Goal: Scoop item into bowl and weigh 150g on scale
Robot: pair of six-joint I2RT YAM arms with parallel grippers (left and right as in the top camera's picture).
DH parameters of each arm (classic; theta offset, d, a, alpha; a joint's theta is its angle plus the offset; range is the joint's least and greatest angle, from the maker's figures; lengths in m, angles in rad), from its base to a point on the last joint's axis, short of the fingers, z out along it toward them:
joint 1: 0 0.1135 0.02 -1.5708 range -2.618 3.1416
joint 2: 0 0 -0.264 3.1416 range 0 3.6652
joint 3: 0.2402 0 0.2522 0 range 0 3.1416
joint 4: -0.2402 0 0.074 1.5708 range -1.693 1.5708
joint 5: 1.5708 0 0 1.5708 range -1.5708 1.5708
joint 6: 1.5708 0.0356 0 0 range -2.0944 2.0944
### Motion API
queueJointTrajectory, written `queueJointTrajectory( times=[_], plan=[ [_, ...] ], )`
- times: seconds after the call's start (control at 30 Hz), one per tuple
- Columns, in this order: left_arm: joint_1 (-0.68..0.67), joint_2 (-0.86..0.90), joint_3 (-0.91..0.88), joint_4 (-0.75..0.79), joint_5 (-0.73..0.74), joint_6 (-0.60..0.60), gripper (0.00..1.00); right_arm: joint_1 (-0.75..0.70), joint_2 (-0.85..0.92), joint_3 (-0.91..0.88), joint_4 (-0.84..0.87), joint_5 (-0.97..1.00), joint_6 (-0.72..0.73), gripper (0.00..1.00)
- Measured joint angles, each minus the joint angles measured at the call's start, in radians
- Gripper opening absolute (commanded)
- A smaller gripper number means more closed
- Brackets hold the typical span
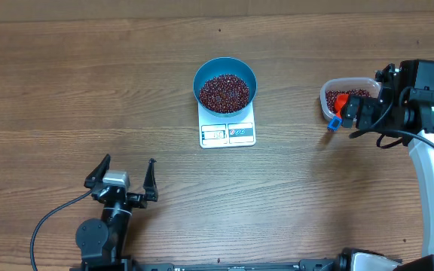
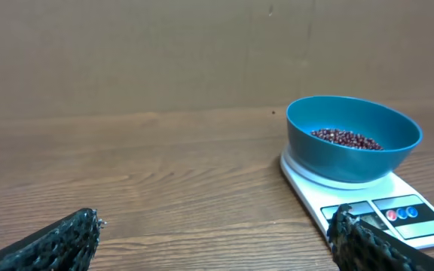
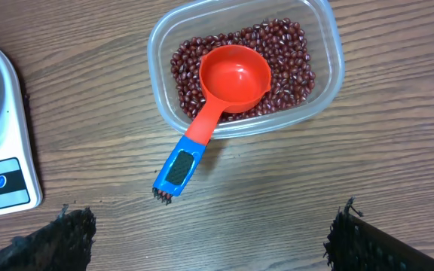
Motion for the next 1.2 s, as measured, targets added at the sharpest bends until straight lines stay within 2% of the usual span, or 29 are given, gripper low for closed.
queueJointTrajectory(
  times=[0.33, 1.2],
  plan=[
    [-0.006, 0.0, 0.0, -0.005, -0.076, 0.003, 0.99, 0.0, 0.0, 0.0, 0.0, 0.0, 0.0, 1.0],
    [-0.006, 0.0, 0.0, -0.004, -0.085, 0.003, 1.0, 0.0, 0.0, 0.0, 0.0, 0.0, 0.0, 1.0]
  ],
)
